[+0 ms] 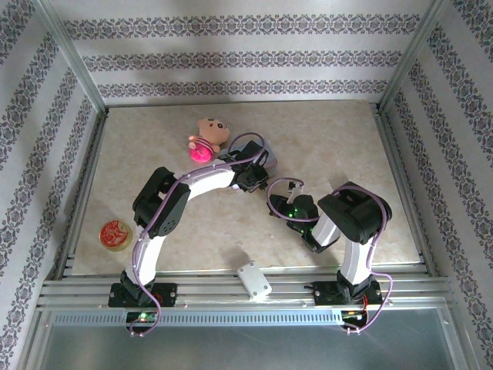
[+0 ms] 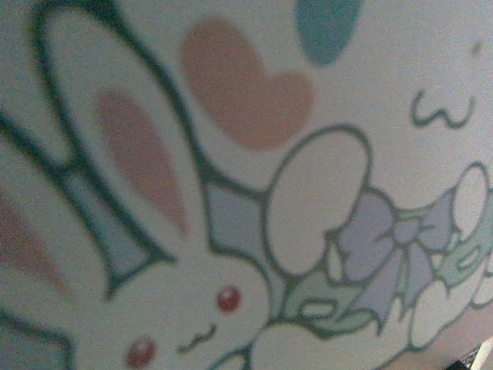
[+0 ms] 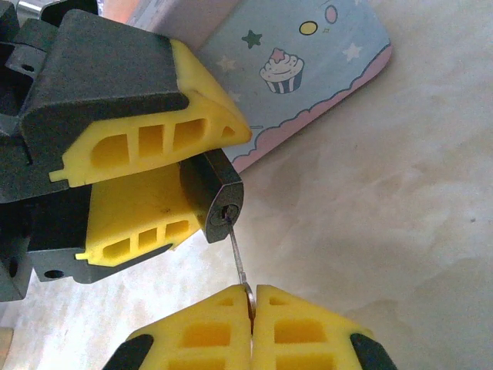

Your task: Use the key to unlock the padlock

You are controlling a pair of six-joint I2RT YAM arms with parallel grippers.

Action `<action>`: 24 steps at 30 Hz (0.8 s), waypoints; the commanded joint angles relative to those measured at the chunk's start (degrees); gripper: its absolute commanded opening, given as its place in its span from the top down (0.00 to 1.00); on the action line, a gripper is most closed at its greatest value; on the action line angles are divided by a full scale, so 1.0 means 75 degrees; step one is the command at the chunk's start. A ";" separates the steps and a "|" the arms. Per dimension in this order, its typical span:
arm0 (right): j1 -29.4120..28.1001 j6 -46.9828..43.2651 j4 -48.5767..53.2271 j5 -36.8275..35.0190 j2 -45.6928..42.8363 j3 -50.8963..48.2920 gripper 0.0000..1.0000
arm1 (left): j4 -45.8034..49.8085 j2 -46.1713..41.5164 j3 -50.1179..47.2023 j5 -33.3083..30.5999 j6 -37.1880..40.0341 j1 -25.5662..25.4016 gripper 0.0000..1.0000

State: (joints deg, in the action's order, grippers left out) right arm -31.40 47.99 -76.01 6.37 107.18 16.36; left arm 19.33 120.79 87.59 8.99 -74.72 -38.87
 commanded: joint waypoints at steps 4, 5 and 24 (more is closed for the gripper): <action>-0.0079 -0.0189 -0.0354 -0.0088 -0.0315 0.0012 1.00 | -0.0304 -0.0309 -0.0147 0.0242 -0.0204 0.0050 0.97; -0.0076 -0.0199 -0.0351 -0.0088 -0.0318 -0.0006 1.00 | -0.0304 -0.0318 -0.0148 0.0242 -0.0209 0.0050 0.97; -0.0103 -0.0231 -0.0424 -0.0010 -0.0160 0.0075 1.00 | -0.0386 -0.0309 -0.0193 0.0280 -0.0235 0.0050 0.97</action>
State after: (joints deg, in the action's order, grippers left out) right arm -31.40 47.59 -76.12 6.22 106.30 15.75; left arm 17.93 120.79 86.83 8.99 -75.13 -38.87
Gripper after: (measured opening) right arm 0.041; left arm 0.301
